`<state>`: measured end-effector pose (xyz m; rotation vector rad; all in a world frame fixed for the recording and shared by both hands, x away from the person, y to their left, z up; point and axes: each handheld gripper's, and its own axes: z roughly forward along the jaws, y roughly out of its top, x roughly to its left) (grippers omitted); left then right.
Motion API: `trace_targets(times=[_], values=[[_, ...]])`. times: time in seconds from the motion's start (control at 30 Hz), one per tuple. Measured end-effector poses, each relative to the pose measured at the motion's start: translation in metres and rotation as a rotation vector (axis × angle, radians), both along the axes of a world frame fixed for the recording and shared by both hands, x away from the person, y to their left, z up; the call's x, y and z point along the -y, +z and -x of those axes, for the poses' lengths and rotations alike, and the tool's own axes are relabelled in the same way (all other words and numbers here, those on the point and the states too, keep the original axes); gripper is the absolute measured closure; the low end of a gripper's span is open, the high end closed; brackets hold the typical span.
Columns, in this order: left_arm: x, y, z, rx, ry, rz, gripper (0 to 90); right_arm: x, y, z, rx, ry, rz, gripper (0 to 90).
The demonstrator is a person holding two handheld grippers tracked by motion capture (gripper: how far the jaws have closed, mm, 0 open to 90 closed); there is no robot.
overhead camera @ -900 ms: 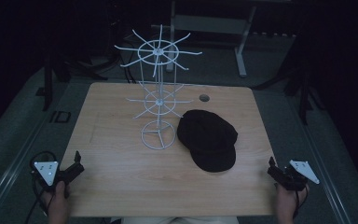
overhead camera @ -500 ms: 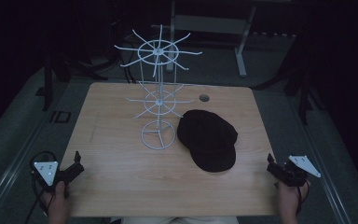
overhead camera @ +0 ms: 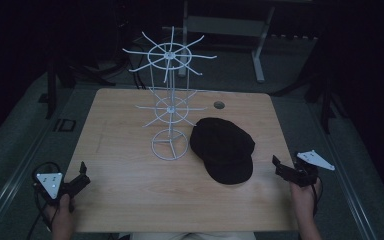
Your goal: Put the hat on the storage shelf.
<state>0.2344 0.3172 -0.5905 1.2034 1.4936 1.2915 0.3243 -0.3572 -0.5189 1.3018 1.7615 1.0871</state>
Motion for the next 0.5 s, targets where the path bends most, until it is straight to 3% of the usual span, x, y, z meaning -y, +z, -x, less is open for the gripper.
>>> trace_targets(times=[0.3, 0.5], values=[[0.000, 0.000, 0.000, 0.001, -0.003, 0.000, 1.3, -0.025, 0.017, -0.017, -0.012, 0.099, -0.020, 13.7], [0.000, 0.000, 0.000, 0.002, -0.005, -0.001, 1.3, -0.048, 0.027, -0.033, -0.070, 0.197, -0.006, 11.4]])
